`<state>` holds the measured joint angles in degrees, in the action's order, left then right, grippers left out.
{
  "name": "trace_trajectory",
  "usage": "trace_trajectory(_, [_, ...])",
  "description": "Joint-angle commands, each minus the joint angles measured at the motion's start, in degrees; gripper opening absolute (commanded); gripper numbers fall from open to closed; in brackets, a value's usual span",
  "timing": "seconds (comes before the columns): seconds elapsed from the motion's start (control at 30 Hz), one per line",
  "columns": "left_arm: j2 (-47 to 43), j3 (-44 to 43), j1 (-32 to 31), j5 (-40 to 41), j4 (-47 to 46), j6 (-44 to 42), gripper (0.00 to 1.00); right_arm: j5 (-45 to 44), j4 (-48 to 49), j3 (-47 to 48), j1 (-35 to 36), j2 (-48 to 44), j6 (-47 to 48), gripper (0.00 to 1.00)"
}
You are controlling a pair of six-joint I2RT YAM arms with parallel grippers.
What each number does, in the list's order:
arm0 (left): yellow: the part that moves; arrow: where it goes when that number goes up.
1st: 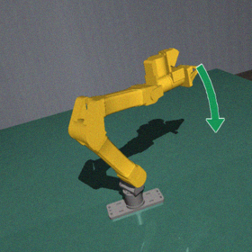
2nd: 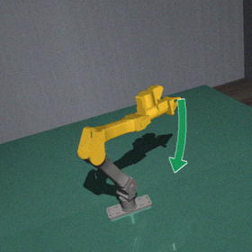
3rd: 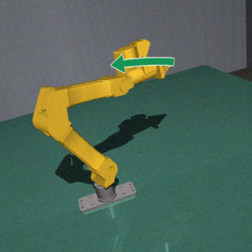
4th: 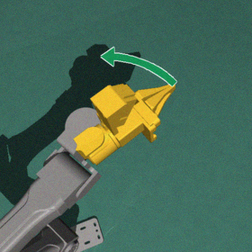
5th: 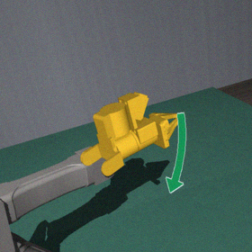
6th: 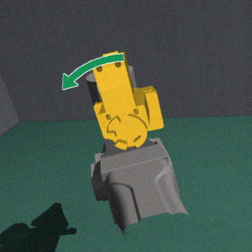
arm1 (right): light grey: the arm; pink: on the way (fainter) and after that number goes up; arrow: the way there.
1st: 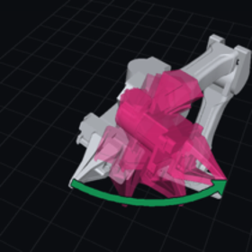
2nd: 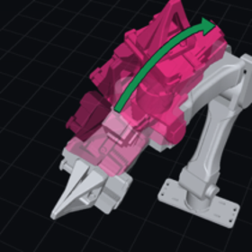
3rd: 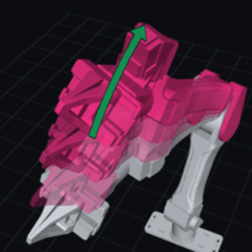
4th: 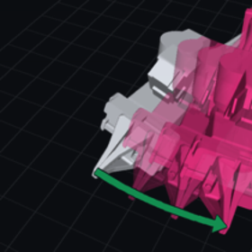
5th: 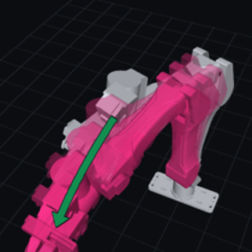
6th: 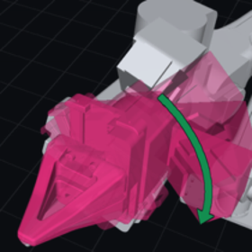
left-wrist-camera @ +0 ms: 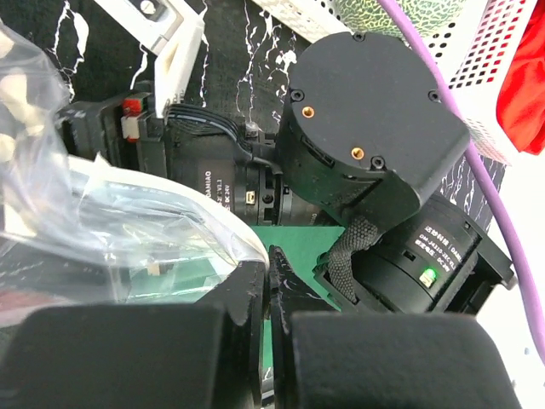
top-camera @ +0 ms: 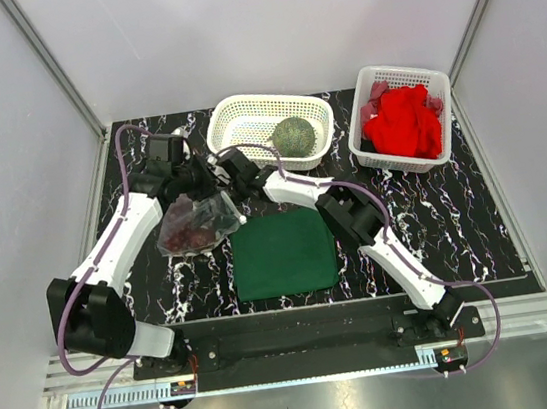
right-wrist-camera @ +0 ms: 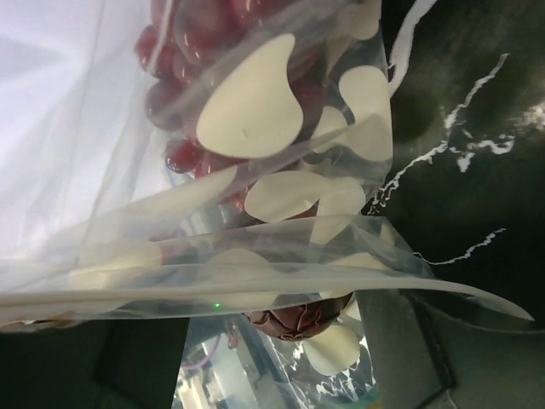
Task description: Open the zip-top bag and remove the fake food
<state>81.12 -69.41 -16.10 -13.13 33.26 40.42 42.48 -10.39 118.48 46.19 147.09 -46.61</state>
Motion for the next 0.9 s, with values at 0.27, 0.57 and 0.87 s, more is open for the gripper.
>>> trace_trajectory(0.27, [-0.1, -1.3, -1.3, -2.9, -5.4, 0.7, 0.00, 1.4, 3.7, -12.0, 3.2, -4.2, 5.5, 0.91])
trace_trajectory(0.57, [-0.9, -1.1, -0.9, -0.4, -4.3, -0.4, 0.00, 1.8, 2.7, -11.7, 3.6, -2.9, 6.4, 0.67])
trace_trajectory(0.87, [-4.5, 0.8, 1.9, 0.9, -2.8, -1.5, 0.00, 0.7, 2.7, -11.1, 2.6, -6.4, 2.8, 0.24])
